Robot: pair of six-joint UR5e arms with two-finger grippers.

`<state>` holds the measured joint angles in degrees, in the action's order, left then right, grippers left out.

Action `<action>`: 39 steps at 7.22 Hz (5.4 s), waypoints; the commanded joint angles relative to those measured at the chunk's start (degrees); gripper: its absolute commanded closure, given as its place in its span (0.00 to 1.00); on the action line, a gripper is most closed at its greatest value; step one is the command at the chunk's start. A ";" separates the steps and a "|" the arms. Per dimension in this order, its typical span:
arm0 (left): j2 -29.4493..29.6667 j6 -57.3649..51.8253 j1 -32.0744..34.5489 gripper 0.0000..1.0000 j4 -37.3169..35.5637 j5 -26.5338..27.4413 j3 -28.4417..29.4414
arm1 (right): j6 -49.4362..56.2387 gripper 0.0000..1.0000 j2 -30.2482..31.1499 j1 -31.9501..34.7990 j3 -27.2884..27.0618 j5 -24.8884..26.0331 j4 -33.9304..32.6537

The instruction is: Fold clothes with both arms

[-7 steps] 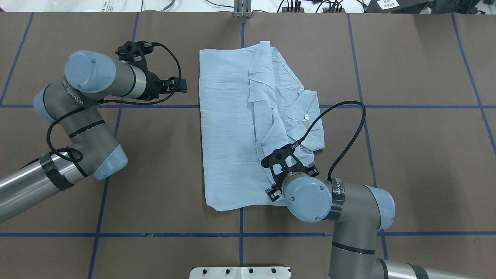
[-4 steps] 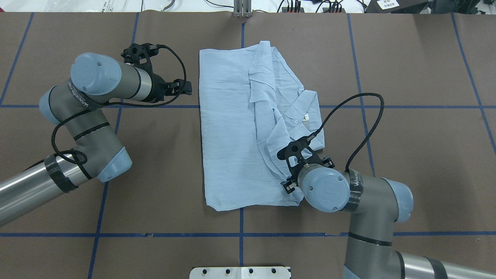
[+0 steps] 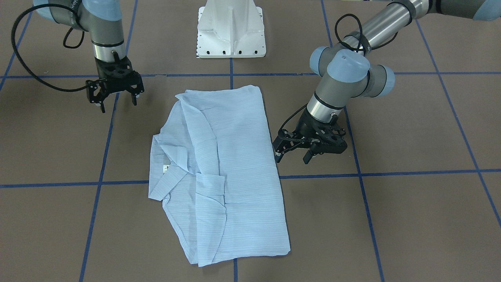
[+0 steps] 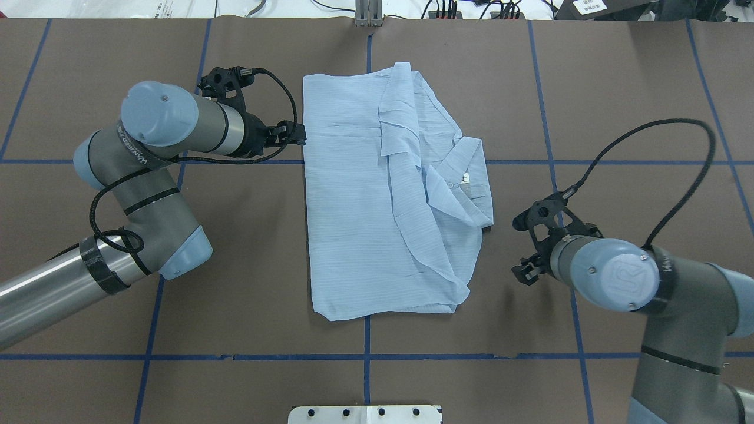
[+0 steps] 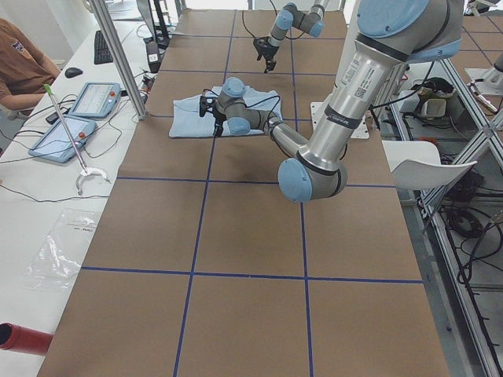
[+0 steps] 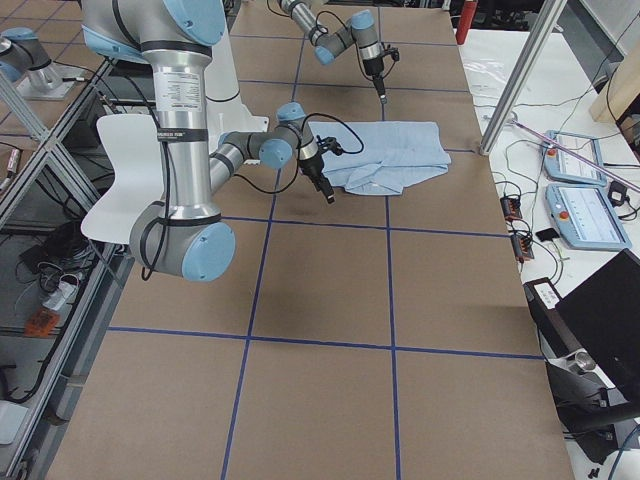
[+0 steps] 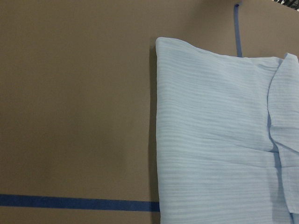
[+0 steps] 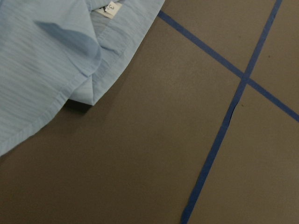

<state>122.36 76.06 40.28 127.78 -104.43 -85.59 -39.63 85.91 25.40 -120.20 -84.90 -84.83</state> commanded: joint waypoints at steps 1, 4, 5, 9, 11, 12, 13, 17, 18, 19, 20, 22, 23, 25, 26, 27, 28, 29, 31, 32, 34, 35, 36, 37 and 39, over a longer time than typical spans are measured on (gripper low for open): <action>-0.01 -0.12 -0.03 0.00 -0.08 -0.07 -0.02 | 0.00 0.00 -12.62 1.58 6.85 -1.93 -0.43; -0.45 -0.65 -0.03 0.00 0.10 0.02 0.42 | -1.15 0.00 -25.33 1.14 17.43 -1.76 0.01; -0.54 -0.56 -0.03 0.00 0.10 0.02 0.42 | -1.24 0.00 -29.80 0.97 22.76 -1.58 0.19; -0.72 -0.56 -0.03 0.00 0.10 0.02 0.69 | -1.07 0.00 -34.49 0.17 29.92 -1.06 0.01; -0.63 -0.56 -0.03 0.00 0.36 0.02 1.04 | -1.07 0.00 -36.60 0.00 32.74 -1.05 0.10; -0.63 -0.47 -0.03 0.00 1.49 0.02 1.56 | -1.07 0.00 -37.13 -0.44 33.62 -0.71 0.62; -0.28 -0.21 -0.03 0.00 1.94 0.02 1.57 | -1.07 0.00 -37.14 -0.88 36.06 -0.35 3.67; -0.37 -0.12 -0.29 0.00 1.86 0.02 1.74 | -0.71 0.00 -36.43 -0.97 36.44 -0.53 5.73; -0.37 -0.12 -0.29 0.00 1.86 0.02 1.83 | -0.63 0.00 -36.17 -0.88 35.75 -0.53 5.55; -0.19 -0.12 -0.29 0.00 1.94 0.02 2.53 | -0.63 0.00 -36.17 -0.45 35.48 -0.61 5.46; -0.10 -0.12 -0.29 0.00 1.94 0.10 2.88 | -0.63 0.00 -35.65 0.17 34.00 -0.96 5.29; -0.02 -0.12 -0.29 0.00 1.94 0.10 3.15 | -0.63 0.00 -33.62 0.09 32.05 -0.97 4.50; -0.02 -0.12 -0.47 0.00 2.03 0.10 3.41 | -0.63 0.00 -33.62 0.00 32.22 -0.97 4.41; -0.10 -0.12 -0.47 0.00 6.05 0.10 6.21 | -1.06 0.00 -34.32 -0.09 32.49 -0.97 4.41; -0.19 -0.21 -0.47 0.00 6.77 0.10 6.49 | -1.15 0.00 -34.41 -0.18 32.57 -0.97 4.58; -0.02 -0.21 -0.47 0.00 6.86 0.10 6.40 | -1.24 0.00 -34.50 -0.53 32.57 -0.97 4.67; -0.02 -0.21 -0.47 0.00 6.87 0.10 6.40 | -1.24 0.00 -34.32 -0.79 32.92 -0.88 4.76; -0.02 -0.21 -0.47 0.00 6.87 0.10 6.31 | -1.24 0.00 -34.24 -0.88 33.45 -0.88 4.84; 0.07 -0.30 -0.47 0.00 6.78 -0.16 5.96 | -1.24 0.00 -34.15 -0.97 33.63 -0.88 4.67; 0.07 -0.38 -0.47 0.00 6.78 -0.16 6.05 | -1.15 0.00 -34.23 -0.88 33.54 -0.97 4.50; 0.16 -0.30 -0.47 0.00 6.78 -0.16 6.05 | -0.89 0.00 -33.89 -0.45 33.45 -1.05 4.49; 0.25 -0.21 -0.47 0.00 6.78 -0.16 6.05 | -0.80 0.00 -33.71 -0.09 33.45 -1.05 4.49; 0.42 -0.12 -0.47 0.00 6.78 -0.16 6.05 | -0.63 0.00 -33.62 0.87 33.10 -1.40 4.41; 0.42 -0.12 -0.47 0.00 6.69 -0.16 6.05 | -0.45 0.00 -33.45 2.36 32.67 -3.32 4.41; 0.95 0.05 -0.47 0.00 6.52 -0.16 6.05 | -0.36 0.00 -30.90 3.25 31.61 -3.69 4.49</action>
<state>123.03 76.02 39.81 134.43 -104.59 -79.54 -40.09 53.79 27.99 -88.10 -88.25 -80.32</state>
